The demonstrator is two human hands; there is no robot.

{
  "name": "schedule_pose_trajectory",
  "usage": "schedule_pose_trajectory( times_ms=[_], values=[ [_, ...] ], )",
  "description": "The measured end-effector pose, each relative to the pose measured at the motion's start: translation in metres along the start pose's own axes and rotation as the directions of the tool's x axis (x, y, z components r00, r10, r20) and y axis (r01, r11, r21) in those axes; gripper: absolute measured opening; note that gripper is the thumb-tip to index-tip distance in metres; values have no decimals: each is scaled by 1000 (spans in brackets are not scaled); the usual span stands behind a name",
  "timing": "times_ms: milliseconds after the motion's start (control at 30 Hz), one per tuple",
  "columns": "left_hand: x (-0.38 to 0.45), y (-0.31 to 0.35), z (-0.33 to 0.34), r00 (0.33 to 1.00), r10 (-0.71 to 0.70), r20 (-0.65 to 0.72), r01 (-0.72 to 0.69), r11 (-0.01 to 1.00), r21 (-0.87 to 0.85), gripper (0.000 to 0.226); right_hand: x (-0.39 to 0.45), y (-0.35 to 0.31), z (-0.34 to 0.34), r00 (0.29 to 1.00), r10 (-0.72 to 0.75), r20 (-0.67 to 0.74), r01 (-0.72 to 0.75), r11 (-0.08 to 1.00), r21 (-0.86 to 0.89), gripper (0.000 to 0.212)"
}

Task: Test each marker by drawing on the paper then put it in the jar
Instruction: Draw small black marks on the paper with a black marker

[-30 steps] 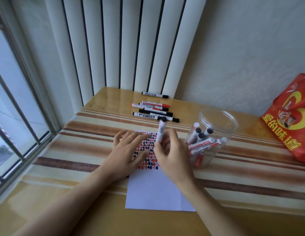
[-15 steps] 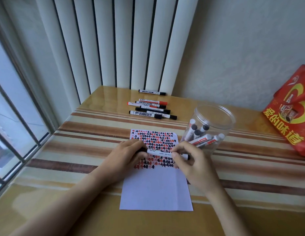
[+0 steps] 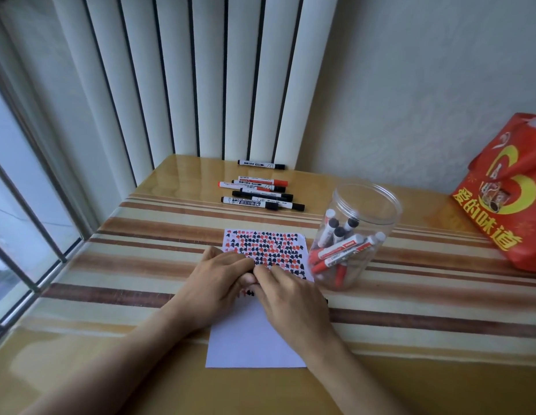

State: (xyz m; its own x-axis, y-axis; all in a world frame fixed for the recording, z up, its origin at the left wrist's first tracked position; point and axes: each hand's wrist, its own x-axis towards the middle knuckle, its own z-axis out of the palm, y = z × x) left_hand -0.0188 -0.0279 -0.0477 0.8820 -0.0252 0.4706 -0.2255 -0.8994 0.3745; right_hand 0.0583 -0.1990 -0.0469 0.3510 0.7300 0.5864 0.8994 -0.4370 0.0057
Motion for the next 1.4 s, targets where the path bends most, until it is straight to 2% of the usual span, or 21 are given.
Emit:
schedule_pose_trajectory(
  times_ms=[67,200,300,367,433,467,567,700,800,900,967,1033,1067,1133,1200,1233,1267,1300,1400],
  values=[
    [-1,-3,0,998,-10,-68,9,1000,-17,42,2,2,-2,1000,31,7,-31,1000,1,30],
    [-1,-17,-3,971,-130,-200,120,991,-63,26,-1,11,-12,993,68,95,-70,997,19,25],
    [0,-19,3,954,-220,-204,226,974,7,15,-4,9,-10,979,153,138,-164,983,76,37],
    [2,-20,7,946,-268,-184,279,960,38,13,-5,7,-9,959,210,192,-241,958,153,33],
    [7,-22,8,940,-310,-143,321,945,66,17,-7,7,-9,955,234,184,-271,939,212,14],
    [11,-23,8,939,-325,-114,335,939,80,19,-7,7,-10,950,251,184,-290,927,236,13],
    [27,-25,9,943,-331,-38,333,937,104,22,-6,10,-11,947,273,169,-311,911,271,28],
    [56,-29,12,940,-342,-15,342,936,78,21,-5,14,-15,930,337,149,-368,850,377,49],
    [67,-35,13,922,-385,29,383,922,57,28,-8,17,-18,955,294,47,-287,868,406,36],
    [58,-39,13,925,-376,57,374,926,54,49,-9,25,-18,960,281,17,-258,855,450,18],
    [43,-41,11,924,-377,64,372,925,82,63,-10,30,-16,950,313,22,-278,810,516,16],
    [24,-44,8,920,-388,52,378,915,139,70,-10,34,-14,927,363,89,-331,686,648,15],
    [14,-46,6,923,-382,47,368,913,177,71,-9,34,-14,906,393,156,-373,569,733,17],
    [-3,-49,1,934,-352,61,330,915,232,74,-8,33,-15,849,421,320,-438,221,871,23],
    [-13,-50,-2,934,-345,91,317,919,237,75,-7,33,-16,790,389,474,-457,-142,878,35],
    [-15,-50,-3,931,-349,105,317,918,237,75,-7,33,-16,767,364,528,-452,-276,848,39],
    [-16,-51,-3,929,-351,114,317,917,241,75,-7,34,-17,754,347,558,-444,-356,822,42],
    [-16,-50,-3,928,-353,119,316,915,250,75,-7,34,-18,750,339,568,-439,-387,811,42],
    [-15,-49,-5,923,-364,124,320,906,277,73,-6,32,-20,751,363,551,-466,-299,833,34]
  ],
)
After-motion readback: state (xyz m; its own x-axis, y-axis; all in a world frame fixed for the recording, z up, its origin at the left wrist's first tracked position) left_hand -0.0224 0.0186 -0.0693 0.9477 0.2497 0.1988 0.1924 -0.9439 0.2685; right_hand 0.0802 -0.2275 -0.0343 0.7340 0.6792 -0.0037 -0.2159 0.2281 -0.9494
